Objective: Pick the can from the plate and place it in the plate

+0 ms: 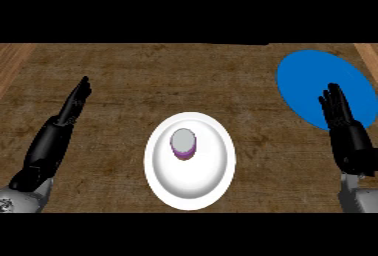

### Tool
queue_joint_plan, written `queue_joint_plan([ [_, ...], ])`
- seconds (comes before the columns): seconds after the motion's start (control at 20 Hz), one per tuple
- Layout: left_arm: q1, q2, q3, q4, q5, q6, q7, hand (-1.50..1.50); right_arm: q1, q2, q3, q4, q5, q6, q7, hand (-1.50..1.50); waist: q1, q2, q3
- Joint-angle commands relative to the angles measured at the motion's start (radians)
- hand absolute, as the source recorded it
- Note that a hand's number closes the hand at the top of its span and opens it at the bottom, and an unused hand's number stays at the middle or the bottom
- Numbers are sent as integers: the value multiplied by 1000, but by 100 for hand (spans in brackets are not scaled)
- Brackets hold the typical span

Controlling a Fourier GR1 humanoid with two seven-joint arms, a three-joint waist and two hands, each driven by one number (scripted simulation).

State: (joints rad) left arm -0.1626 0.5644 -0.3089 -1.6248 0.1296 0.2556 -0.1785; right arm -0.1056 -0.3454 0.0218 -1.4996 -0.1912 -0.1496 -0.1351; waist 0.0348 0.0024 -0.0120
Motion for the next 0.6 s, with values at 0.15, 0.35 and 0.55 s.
queue_joint_plan([
  [0.15,83,29,61,110,-24,49,33,0,-143,333,105,-91,-144,-96,78,-150,9,-1,12],
  [0.35,144,39,76,156,6,44,95,0,-148,339,179,-88,100,-449,35,-150,0,-7,6],
  [0.55,204,34,82,176,11,34,29,0,-123,343,333,-185,23,-752,-101,-150,6,-10,11],
])
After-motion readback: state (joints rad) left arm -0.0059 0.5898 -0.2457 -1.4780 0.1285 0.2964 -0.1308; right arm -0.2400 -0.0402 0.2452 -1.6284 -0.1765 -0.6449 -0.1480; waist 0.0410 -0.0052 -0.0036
